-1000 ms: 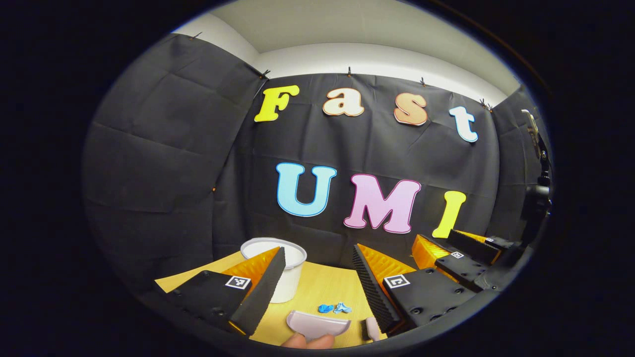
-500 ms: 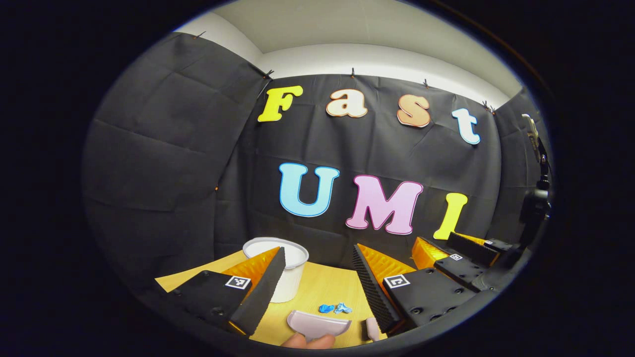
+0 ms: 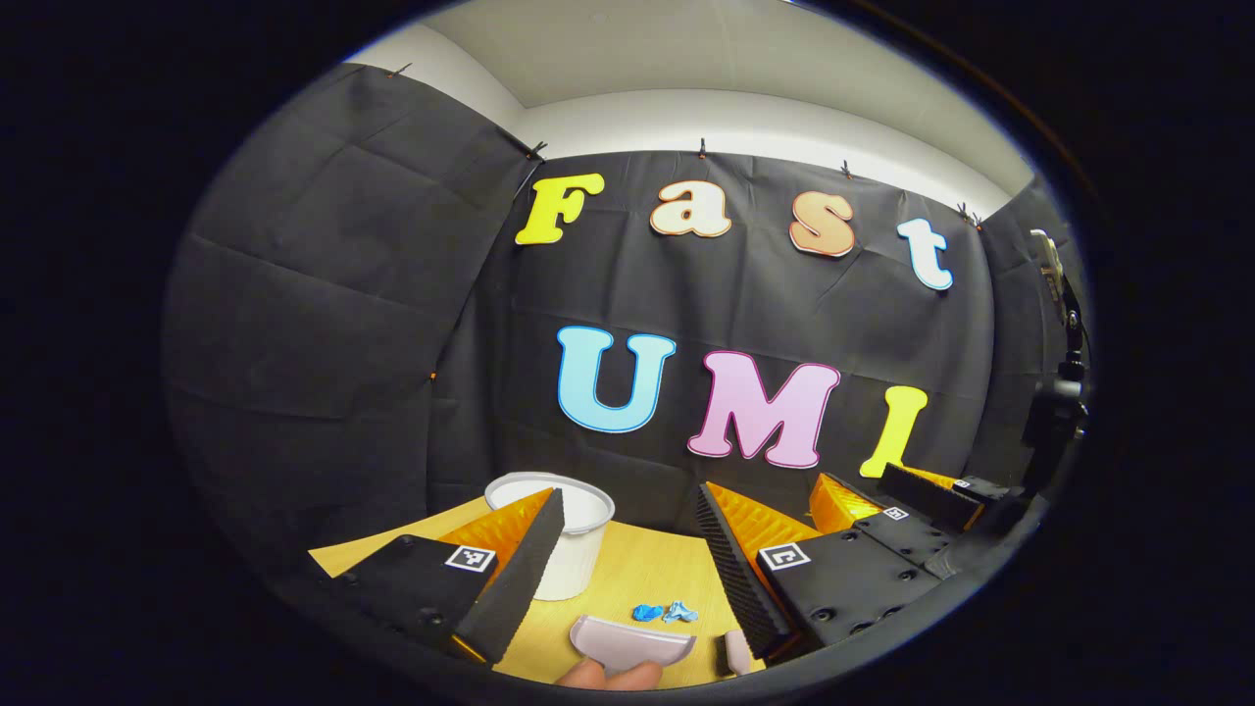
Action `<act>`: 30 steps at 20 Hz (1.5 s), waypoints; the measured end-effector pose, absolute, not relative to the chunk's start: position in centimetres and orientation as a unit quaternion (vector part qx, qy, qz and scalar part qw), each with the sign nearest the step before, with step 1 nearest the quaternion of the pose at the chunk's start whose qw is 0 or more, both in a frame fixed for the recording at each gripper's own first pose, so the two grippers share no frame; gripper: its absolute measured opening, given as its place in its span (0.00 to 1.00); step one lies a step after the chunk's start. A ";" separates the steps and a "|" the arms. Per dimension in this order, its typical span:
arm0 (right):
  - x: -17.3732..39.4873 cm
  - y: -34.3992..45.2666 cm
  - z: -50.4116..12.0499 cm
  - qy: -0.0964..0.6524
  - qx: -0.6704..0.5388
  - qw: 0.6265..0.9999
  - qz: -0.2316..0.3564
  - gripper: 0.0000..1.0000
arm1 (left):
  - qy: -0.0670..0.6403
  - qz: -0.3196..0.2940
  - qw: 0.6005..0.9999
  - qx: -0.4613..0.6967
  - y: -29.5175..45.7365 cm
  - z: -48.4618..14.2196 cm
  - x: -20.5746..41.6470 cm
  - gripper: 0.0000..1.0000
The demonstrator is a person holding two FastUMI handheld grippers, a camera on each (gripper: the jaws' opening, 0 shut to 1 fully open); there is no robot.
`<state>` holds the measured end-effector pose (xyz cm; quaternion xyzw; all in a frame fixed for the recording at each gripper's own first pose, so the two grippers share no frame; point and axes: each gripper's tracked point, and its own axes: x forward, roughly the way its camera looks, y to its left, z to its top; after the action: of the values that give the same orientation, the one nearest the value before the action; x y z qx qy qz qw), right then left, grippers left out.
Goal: Pick up the small broom and dustpan from the desktop, sweep the trash into the dustpan with the broom, and then empty the trash into the garbage bin.
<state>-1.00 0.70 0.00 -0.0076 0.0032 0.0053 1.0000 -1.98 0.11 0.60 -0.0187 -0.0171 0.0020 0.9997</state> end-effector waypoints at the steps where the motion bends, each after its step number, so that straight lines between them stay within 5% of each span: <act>1: -1.0 0.8 0.1 0.003 -0.008 1.000 0.006 0.90 | -0.017 0.002 1.000 -0.018 0.1 0.6 -2.0 0.80; 3: -1.0 0.8 0.3 0.000 -0.008 1.000 0.007 0.95 | -0.016 0.003 1.000 -0.017 0.1 0.5 -2.0 0.80; 29: -1.7 1.1 0.5 -0.001 -0.007 1.000 0.010 0.90 | -0.023 0.007 1.000 -0.014 0.2 1.0 -3.3 0.80; 30: -1.8 1.0 0.5 0.000 -0.007 1.000 0.009 0.95 | -0.023 0.006 1.000 -0.014 0.0 0.9 -3.3 0.80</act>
<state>-1.76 1.01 0.54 -0.0069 -0.0005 0.0091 0.9999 -3.29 0.04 0.91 -0.0140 -0.0226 0.0064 0.9996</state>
